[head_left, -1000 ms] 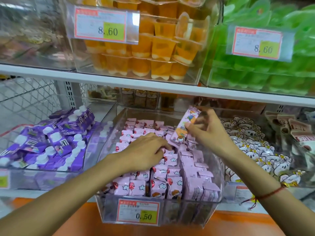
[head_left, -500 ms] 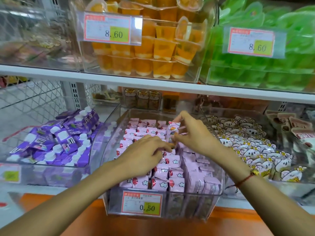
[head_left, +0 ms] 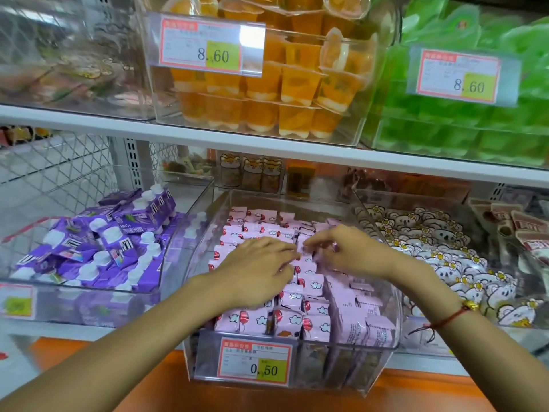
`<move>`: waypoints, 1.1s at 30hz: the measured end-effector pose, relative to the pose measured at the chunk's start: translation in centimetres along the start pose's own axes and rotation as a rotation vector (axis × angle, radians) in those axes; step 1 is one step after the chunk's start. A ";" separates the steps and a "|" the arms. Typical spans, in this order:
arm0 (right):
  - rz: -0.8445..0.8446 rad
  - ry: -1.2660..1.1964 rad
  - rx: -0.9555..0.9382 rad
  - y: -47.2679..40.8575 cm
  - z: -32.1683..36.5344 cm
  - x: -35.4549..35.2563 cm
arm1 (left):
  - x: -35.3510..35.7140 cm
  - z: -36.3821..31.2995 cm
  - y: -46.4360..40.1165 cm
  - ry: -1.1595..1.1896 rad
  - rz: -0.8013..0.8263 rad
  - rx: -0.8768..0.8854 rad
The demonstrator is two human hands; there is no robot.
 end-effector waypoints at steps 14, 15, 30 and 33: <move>0.052 0.134 0.118 -4.1 -0.2 0.3 | 0.2 0.3 0.3 -0.051 -0.030 0.005; 0.073 0.148 0.122 -4.1 -0.1 0.4 | 0.2 0.3 0.2 -0.048 -0.023 0.001; -0.694 -0.918 0.258 3.3 -1.4 -2.9 | -3.0 0.2 -0.1 0.415 -0.343 -0.125; -0.619 -1.154 0.251 3.6 -0.9 -2.6 | -3.4 0.0 0.1 0.761 -0.409 -0.130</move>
Point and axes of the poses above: each hand's wrist, its own y-axis away from the middle knuckle, its own x-axis out of the palm, z = x × y, the point moved 5 cm from there along -y, towards the middle knuckle, and after that the axes turned 10 degrees about y, right-handed, at the moved point
